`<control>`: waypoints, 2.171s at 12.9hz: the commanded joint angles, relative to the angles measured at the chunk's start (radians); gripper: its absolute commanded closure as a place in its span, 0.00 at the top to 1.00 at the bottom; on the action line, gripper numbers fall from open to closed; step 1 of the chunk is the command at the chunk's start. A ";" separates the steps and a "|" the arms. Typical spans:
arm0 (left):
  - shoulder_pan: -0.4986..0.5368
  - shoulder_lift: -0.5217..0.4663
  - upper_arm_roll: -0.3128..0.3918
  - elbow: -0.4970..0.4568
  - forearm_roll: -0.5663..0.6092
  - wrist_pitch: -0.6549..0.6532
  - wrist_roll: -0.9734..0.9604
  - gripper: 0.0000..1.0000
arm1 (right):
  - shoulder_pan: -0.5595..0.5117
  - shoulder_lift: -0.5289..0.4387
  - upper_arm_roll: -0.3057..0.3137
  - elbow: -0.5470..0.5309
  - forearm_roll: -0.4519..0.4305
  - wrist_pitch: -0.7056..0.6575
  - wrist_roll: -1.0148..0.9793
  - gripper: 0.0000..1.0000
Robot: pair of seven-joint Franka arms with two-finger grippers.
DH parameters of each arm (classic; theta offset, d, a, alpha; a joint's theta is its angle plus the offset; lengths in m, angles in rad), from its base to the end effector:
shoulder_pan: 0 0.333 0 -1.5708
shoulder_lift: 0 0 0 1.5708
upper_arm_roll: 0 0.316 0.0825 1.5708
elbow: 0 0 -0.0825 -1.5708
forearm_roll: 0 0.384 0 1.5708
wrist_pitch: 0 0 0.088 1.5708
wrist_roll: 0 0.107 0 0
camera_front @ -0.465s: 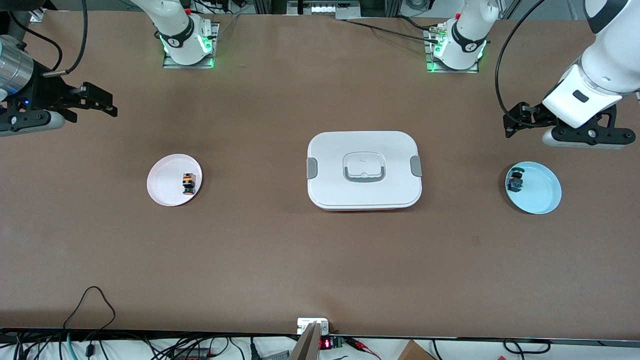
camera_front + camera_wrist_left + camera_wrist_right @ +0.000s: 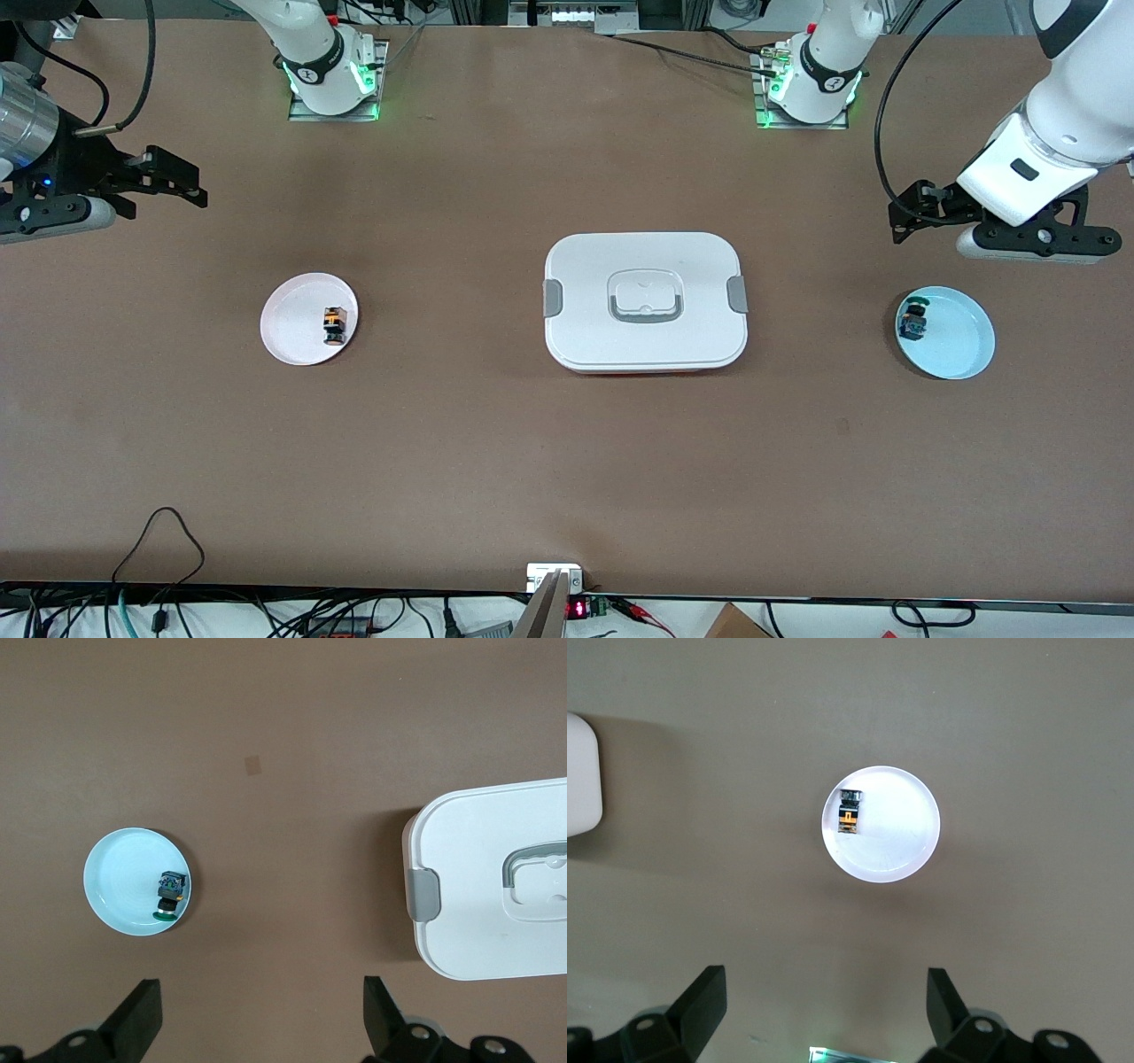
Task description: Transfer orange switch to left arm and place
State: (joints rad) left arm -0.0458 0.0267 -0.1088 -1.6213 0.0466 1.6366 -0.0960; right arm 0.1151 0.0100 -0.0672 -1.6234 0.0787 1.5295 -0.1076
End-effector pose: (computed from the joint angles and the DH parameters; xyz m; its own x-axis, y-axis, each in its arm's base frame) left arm 0.5610 -0.0819 0.5915 0.9981 -0.0617 -0.0071 -0.0620 -0.9971 -0.0444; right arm 0.5495 0.0352 0.5913 0.9830 0.1575 -0.0946 0.1493 -0.9848 -0.0885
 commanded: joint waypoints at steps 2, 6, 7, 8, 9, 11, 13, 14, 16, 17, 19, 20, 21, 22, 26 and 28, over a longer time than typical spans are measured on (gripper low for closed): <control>-0.003 0.018 -0.002 0.035 -0.008 -0.018 -0.008 1.00 | -0.008 0.042 0.001 0.020 0.000 -0.015 -0.249 1.00; -0.002 0.018 0.000 0.034 -0.008 -0.018 0.001 1.00 | 0.004 0.108 0.003 0.016 -0.053 0.007 -0.720 1.00; -0.002 0.018 0.000 0.035 -0.007 -0.018 -0.001 1.00 | 0.006 0.122 0.006 0.013 -0.057 0.026 -0.795 1.00; -0.002 0.018 0.001 0.035 -0.007 -0.018 -0.001 1.00 | 0.012 0.136 0.009 0.013 -0.069 0.043 -0.881 1.00; 0.000 0.018 0.001 0.035 -0.008 -0.018 -0.001 1.00 | 0.021 0.149 0.009 0.013 -0.085 0.069 -0.987 1.00; 0.003 0.018 0.001 0.035 -0.008 -0.018 -0.001 1.00 | 0.046 0.175 0.010 0.013 -0.118 0.110 -1.149 1.00; 0.009 0.019 0.001 0.035 -0.008 -0.018 0.002 1.00 | 0.060 0.177 0.010 -0.050 -0.135 0.176 -1.196 1.00; 0.010 0.019 0.001 0.035 -0.008 -0.018 0.002 1.00 | 0.060 0.171 0.010 -0.097 -0.145 0.242 -1.222 1.00; 0.009 0.018 0.001 0.035 -0.007 -0.018 0.001 1.00 | 0.078 0.173 0.010 -0.174 -0.146 0.364 -1.253 1.00; 0.009 0.018 0.001 0.035 -0.007 -0.018 -0.001 1.00 | 0.087 0.179 0.010 -0.226 -0.146 0.435 -1.259 1.00; 0.009 0.018 0.001 0.035 -0.008 -0.018 0.001 1.00 | 0.087 0.182 0.012 -0.336 -0.145 0.588 -1.276 1.00; 0.009 0.018 0.001 0.035 -0.008 -0.018 0.001 1.00 | 0.087 0.192 0.012 -0.384 -0.145 0.665 -1.278 1.00; 0.009 0.018 0.001 0.035 -0.007 -0.018 0.001 1.00 | 0.087 0.220 0.012 -0.416 -0.143 0.735 -1.297 1.00; 0.007 0.018 0.001 0.035 -0.007 -0.018 -0.001 1.00 | 0.086 0.254 0.012 -0.430 -0.140 0.792 -1.325 1.00; 0.004 0.018 0.000 0.035 -0.008 -0.018 -0.010 1.00 | 0.083 0.331 0.014 -0.492 -0.139 0.969 -1.403 1.00; 0.004 0.018 0.000 0.035 -0.008 -0.020 -0.010 1.00 | 0.083 0.341 0.015 -0.507 -0.139 0.998 -1.408 1.00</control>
State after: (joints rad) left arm -0.0402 0.0307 -0.1070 -1.6177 0.0466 1.6366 -0.0960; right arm 0.2003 0.3631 -0.0553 -2.1049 -0.0513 2.4980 -1.4912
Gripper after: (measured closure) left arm 0.000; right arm 0.000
